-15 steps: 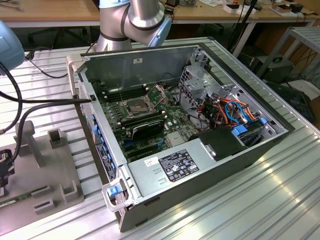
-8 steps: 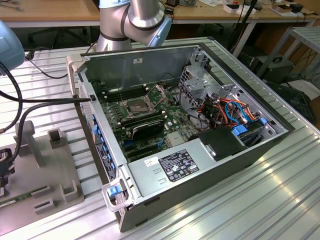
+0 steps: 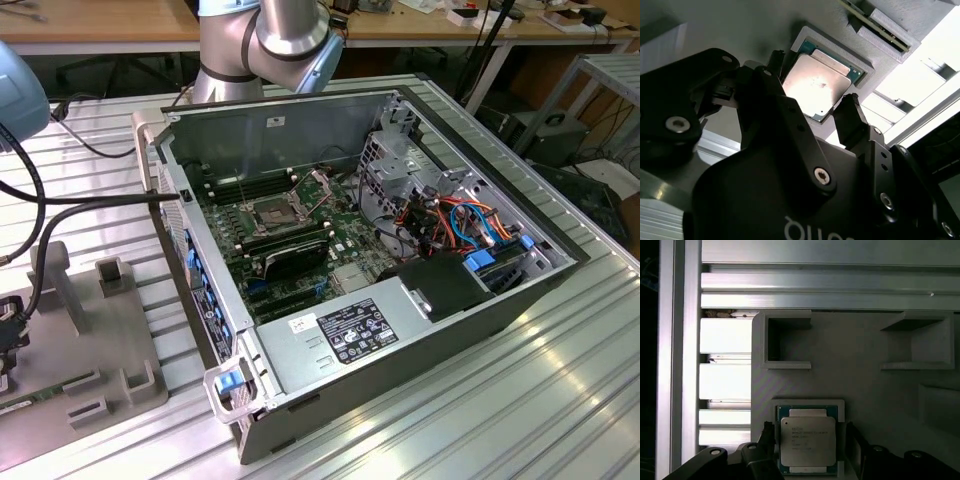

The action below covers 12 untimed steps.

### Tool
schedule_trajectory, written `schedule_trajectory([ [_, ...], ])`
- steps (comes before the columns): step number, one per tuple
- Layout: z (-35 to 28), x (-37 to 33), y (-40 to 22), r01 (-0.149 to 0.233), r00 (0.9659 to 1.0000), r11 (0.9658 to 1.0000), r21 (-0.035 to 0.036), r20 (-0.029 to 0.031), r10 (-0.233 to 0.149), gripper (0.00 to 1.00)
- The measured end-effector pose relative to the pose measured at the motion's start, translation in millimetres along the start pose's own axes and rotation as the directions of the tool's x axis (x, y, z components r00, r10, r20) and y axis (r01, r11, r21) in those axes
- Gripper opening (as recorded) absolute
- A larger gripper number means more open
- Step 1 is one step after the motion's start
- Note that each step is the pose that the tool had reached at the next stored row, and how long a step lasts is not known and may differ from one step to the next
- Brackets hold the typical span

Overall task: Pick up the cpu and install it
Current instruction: 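Pick up the cpu and move it towards the insertion slot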

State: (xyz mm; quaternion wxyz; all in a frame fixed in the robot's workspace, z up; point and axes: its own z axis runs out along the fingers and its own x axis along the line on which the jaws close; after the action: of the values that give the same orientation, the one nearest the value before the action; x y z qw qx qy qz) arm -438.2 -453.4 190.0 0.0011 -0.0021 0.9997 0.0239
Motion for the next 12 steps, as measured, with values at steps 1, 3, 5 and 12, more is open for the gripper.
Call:
schedule_trajectory([
  [1, 0.3, 0.1, 0.0, 0.000, 1.0000, 1.0000, 0.0000, 0.0000, 0.000, 0.68],
  [3, 0.8, 0.3, 0.1, 0.000, 1.0000, 1.0000, 0.0000, -0.0001, 0.000, 0.68],
  [5, 1.0, 0.4, 0.2, 0.000, 1.0000, 1.0000, 0.0001, -0.0001, 0.000, 0.68],
  [12, 1.1, 2.6, 1.8, -0.001, 1.0000, 1.0000, 0.0000, 0.0004, 0.001, 0.68],
])
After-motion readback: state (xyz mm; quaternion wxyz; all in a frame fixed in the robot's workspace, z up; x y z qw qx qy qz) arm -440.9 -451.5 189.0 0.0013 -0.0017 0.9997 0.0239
